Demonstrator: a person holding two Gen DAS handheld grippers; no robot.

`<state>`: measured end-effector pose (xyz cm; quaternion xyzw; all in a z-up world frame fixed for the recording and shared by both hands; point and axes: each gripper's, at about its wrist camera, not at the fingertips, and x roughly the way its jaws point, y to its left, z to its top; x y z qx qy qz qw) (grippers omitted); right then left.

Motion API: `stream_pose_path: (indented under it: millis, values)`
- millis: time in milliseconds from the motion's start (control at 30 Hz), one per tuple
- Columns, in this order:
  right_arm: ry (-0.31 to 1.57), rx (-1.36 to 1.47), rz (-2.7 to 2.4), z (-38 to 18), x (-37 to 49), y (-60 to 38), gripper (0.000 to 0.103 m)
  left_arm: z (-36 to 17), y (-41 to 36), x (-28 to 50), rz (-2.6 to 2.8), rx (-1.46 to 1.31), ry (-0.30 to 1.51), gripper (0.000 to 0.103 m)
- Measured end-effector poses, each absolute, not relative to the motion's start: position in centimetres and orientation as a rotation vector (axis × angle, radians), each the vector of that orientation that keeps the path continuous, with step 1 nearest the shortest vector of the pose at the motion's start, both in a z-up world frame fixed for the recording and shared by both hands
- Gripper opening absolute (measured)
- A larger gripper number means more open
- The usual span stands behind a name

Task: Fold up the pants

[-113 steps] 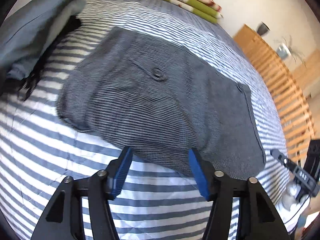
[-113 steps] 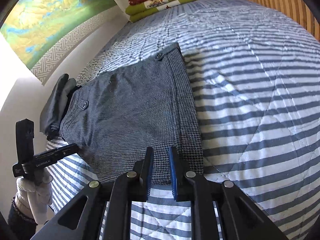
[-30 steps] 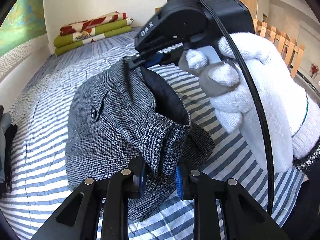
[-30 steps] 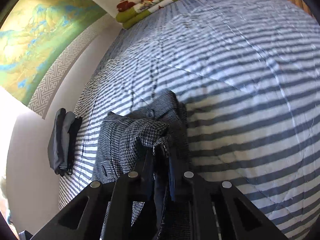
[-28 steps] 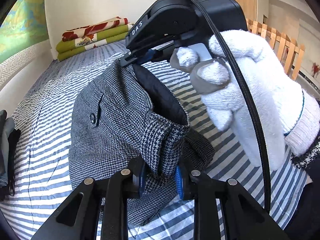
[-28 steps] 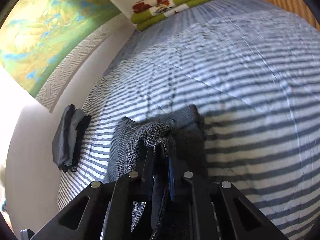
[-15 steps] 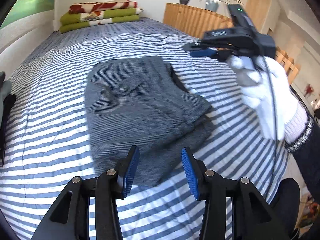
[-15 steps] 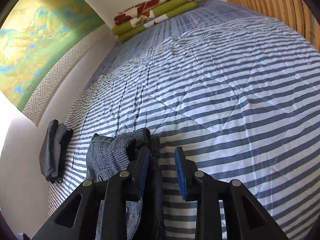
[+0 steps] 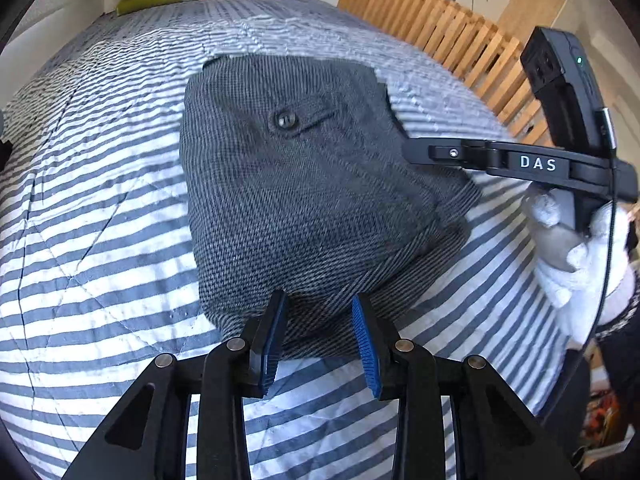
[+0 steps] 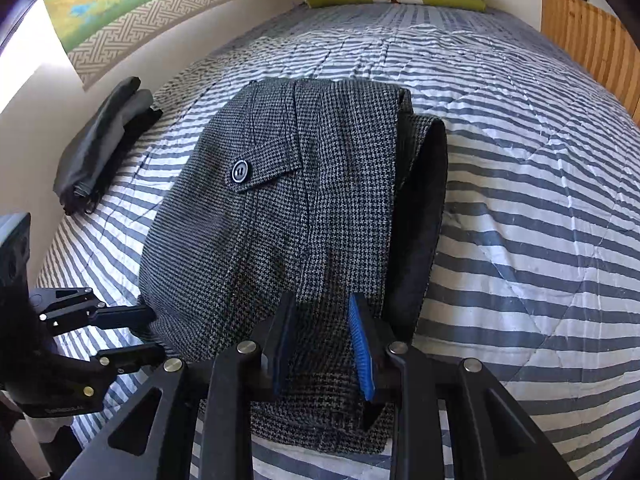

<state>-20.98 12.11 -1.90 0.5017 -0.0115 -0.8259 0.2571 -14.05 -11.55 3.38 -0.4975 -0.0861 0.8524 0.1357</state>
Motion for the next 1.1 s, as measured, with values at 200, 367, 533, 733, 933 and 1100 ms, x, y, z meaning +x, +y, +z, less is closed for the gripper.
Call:
stream_pose_path:
  millis: [200,367,533,733,933,1100]
  values:
    - [-0.171,1.152,-2.305,3.5,-24.9,10.6,0.027,3.8,-12.3,-17.7,2.523,-1.415,-0.250,0.035]
    - [-0.243,1.281,-2.334,0.7,-30.9,8.5,0.028,0.0,-12.0,-18.5,2.480,-1.438,-0.227,0.038]
    - [-0.240,1.385,-2.348,-2.1,-33.1,10.0,0.027,0.3,-12.1,-17.7,2.404,-1.484,-0.213,0.042]
    - [-0.396,1.336,-2.353,1.0,-29.6,15.1,0.054,3.1,-15.7,-18.3,2.489,-1.416,-0.405,0.064]
    - [-0.324,1.418,-2.306,0.4,-25.8,18.0,0.057,1.3,-18.7,-22.1,2.464,-1.545,-0.626,0.072]
    - [-0.340,1.515,-2.238,-1.8,-25.1,17.9,0.067,-0.1,-19.5,-23.6,2.390,-1.599,-0.757,0.075]
